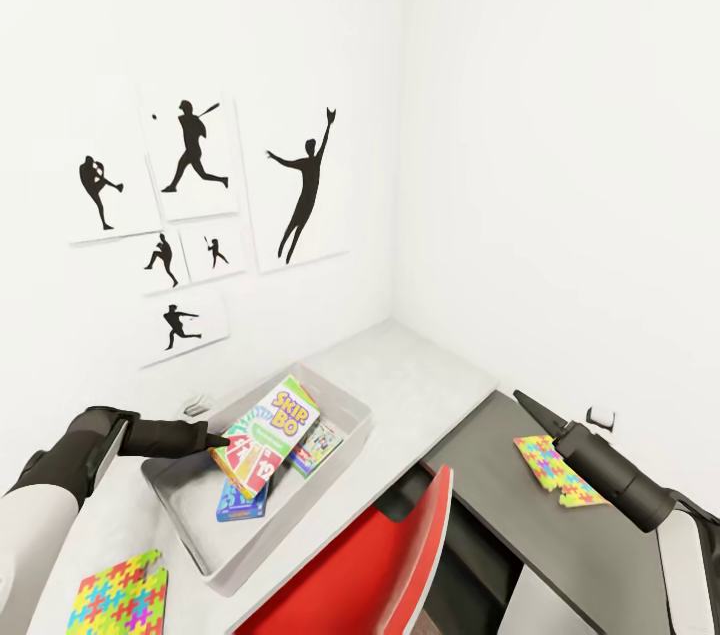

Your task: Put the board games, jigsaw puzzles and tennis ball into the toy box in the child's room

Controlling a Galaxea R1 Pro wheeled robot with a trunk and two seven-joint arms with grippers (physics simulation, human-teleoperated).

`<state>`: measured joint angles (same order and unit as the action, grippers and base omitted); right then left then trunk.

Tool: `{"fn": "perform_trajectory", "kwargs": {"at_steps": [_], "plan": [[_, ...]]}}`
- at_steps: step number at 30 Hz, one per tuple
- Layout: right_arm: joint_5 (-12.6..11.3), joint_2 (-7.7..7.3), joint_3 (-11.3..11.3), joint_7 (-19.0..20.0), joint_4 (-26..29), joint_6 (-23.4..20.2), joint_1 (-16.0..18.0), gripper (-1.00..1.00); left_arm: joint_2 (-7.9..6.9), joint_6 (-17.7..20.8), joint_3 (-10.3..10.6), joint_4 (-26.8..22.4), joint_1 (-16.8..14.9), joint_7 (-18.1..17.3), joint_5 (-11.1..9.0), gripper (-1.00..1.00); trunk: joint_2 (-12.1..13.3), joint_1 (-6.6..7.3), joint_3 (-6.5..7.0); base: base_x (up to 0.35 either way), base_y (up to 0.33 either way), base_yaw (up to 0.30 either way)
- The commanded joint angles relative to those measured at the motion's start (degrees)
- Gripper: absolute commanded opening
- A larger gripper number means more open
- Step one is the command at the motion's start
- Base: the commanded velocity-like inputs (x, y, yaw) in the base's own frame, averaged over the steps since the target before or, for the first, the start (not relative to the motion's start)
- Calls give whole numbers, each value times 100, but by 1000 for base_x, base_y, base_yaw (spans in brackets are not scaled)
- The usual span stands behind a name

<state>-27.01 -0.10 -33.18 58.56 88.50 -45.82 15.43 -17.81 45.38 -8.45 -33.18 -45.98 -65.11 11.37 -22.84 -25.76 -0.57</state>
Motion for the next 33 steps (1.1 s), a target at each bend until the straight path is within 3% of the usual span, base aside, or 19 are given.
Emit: {"fn": "perform_trajectory", "kwargs": {"at_steps": [1, 33], "plan": [[-15, 0, -1, 5, -1, -31, 4, 100, 6, 41, -34, -4, -5, -49, 58, -100, -7, -3, -7, 0, 0, 0], [-15, 1, 6, -20, -13, -35, 4, 100, 7, -207, -27, -5, 1, -93, 58, -100, -7, -3, -260, 0, 0, 0]]}}
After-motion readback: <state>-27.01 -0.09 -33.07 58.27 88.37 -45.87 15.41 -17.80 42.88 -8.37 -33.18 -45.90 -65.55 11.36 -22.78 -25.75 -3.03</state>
